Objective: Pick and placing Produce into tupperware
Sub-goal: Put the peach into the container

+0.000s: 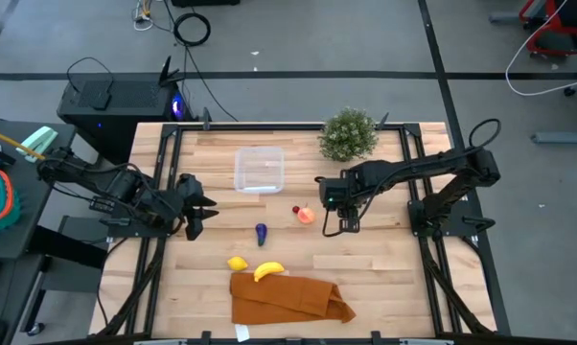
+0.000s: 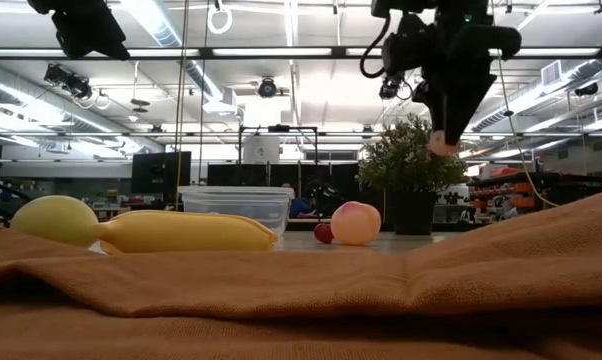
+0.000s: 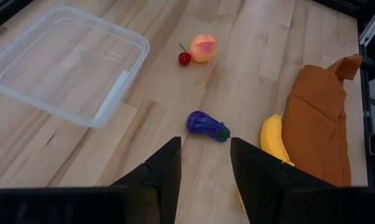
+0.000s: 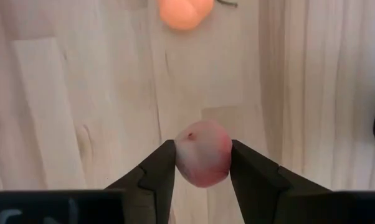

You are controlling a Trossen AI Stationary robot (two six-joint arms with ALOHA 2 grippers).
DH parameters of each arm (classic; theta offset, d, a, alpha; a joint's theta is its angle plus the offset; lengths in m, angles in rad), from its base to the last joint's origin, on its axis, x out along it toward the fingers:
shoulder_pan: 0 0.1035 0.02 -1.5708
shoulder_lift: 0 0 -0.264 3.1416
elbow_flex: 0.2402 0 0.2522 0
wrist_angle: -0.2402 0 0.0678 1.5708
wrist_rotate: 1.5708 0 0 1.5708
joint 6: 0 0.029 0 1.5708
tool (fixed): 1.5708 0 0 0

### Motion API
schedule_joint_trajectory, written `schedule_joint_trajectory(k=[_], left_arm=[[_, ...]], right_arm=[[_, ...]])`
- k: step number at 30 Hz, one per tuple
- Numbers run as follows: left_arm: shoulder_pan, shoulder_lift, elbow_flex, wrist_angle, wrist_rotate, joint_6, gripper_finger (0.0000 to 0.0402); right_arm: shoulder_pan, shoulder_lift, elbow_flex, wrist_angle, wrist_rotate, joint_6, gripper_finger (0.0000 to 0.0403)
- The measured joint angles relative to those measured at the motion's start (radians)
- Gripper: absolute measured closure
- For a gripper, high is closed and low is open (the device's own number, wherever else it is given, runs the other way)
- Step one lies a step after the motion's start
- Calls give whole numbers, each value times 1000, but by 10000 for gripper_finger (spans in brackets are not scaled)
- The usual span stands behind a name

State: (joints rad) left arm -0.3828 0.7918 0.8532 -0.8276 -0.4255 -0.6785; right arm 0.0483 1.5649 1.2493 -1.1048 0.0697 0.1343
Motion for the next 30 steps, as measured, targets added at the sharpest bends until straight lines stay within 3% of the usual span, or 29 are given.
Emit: schedule_joint_trajectory(k=[20,30], left_arm=[[0,0,0,0,0,0,253],[0,0,0,0,0,-13,264]], right_arm=[[-173,346,586,-26,-30,-178,257],[-207,523,812,-105,-63,-232,257]])
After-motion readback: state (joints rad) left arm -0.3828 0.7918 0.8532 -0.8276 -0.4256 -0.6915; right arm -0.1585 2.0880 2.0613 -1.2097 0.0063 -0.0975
